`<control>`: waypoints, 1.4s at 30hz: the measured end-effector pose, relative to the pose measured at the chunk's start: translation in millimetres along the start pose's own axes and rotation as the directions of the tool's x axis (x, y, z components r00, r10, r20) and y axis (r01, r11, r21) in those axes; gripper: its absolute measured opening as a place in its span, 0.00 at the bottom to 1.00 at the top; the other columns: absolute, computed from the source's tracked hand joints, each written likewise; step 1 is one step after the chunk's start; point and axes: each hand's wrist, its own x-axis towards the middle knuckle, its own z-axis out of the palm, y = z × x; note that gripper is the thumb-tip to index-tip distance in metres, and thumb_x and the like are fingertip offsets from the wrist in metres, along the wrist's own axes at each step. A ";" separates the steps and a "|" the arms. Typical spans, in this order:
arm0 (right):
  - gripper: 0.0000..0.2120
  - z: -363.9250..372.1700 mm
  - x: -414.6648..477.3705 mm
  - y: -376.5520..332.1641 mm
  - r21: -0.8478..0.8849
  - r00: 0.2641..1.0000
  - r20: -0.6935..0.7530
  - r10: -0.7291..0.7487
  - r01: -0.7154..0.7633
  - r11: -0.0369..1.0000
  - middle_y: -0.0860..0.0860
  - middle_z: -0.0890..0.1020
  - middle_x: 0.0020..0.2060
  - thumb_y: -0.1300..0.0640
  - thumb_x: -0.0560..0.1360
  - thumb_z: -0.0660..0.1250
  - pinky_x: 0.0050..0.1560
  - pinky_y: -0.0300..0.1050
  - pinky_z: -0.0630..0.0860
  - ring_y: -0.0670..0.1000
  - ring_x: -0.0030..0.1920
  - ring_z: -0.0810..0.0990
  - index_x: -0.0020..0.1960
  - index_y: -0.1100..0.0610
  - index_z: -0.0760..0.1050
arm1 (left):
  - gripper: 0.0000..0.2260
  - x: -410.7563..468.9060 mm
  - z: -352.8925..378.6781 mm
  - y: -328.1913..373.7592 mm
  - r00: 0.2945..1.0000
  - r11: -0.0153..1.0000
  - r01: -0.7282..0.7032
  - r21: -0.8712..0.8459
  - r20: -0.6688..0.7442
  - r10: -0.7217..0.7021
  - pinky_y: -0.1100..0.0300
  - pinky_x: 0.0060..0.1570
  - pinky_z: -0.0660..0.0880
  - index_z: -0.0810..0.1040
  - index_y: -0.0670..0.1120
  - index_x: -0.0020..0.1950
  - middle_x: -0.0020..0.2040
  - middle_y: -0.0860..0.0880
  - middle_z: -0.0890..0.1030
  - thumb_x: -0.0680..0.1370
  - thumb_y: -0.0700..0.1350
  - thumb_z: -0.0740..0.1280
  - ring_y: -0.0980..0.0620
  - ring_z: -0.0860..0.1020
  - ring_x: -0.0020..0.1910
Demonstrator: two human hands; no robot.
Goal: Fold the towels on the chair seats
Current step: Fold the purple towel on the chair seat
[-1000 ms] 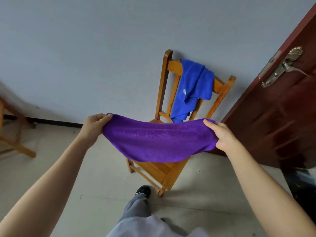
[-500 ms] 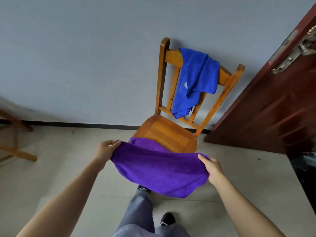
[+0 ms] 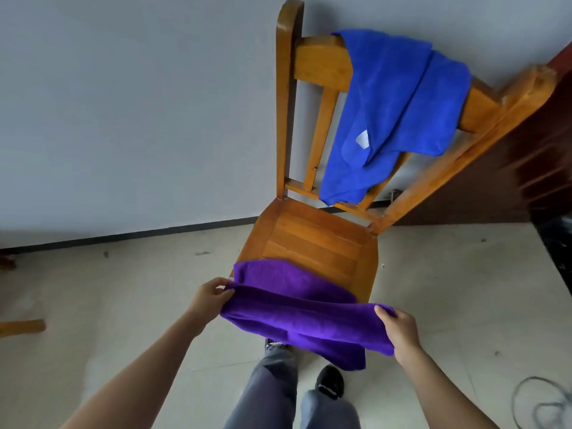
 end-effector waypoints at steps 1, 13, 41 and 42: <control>0.09 5.5 7.5 0.5 -0.019 1.000 -0.012 -0.009 0.009 1.000 0.56 0.77 0.34 0.59 0.76 0.65 0.33 0.42 0.68 0.54 0.36 0.73 0.38 0.61 0.75 | 0.09 9.6 3.2 -1.2 1.000 1.000 0.007 0.003 -0.009 -0.007 0.62 0.30 0.67 0.76 0.47 0.42 0.35 0.43 0.76 0.76 0.34 0.63 0.49 0.70 0.33; 0.11 94.1 131.3 37.9 -0.379 0.990 -0.051 -0.135 0.105 0.920 0.61 0.80 0.40 0.57 0.76 0.65 0.39 0.44 0.62 0.60 0.41 0.75 0.44 0.65 0.78 | 0.05 162.4 54.7 -49.6 0.941 0.989 0.142 0.033 -0.316 -0.124 0.53 0.43 0.72 0.77 0.44 0.38 0.37 0.44 0.78 0.75 0.38 0.66 0.45 0.74 0.40; 0.08 82.5 163.0 13.3 -0.274 0.763 0.370 0.531 -0.456 0.847 0.58 0.83 0.44 0.54 0.74 0.68 0.44 0.49 0.76 0.58 0.44 0.80 0.48 0.58 0.78 | 0.08 182.6 60.0 -27.9 0.987 0.934 0.056 -0.352 -0.122 -0.105 0.54 0.41 0.71 0.78 0.42 0.36 0.37 0.43 0.77 0.73 0.32 0.68 0.46 0.73 0.37; 0.09 80.0 162.2 13.5 -0.235 0.751 0.380 0.540 -0.486 0.842 0.58 0.83 0.43 0.53 0.73 0.69 0.45 0.49 0.76 0.58 0.44 0.81 0.48 0.59 0.78 | 0.08 182.0 56.9 -25.3 0.990 0.920 0.056 -0.389 -0.096 -0.101 0.55 0.40 0.72 0.78 0.41 0.37 0.37 0.42 0.77 0.73 0.31 0.67 0.46 0.73 0.36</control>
